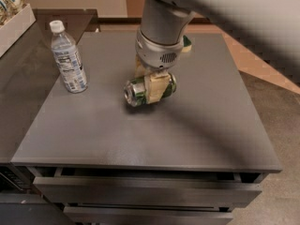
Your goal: Pick green can
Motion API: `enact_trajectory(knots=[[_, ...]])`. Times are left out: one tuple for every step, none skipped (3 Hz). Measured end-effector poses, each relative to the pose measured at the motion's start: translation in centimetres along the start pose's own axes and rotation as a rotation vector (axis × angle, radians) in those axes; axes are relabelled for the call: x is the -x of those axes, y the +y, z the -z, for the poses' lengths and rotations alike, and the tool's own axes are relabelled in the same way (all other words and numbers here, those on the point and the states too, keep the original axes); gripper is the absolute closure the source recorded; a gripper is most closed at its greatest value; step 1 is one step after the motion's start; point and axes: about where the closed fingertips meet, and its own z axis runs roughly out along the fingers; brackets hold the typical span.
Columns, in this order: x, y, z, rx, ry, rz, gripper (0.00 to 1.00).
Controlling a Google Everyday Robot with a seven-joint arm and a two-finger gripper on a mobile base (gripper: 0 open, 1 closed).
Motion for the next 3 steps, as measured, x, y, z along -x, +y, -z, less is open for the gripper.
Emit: enact_trajectory(knots=[[0.6,-0.1,3.8,-0.068,-0.013,0.026,1.0],[1.3,-0.1,8.3,-0.148,-0.033,0.069,1.0],[1.3,-0.1,8.3,-0.148,-0.033,0.069,1.0]])
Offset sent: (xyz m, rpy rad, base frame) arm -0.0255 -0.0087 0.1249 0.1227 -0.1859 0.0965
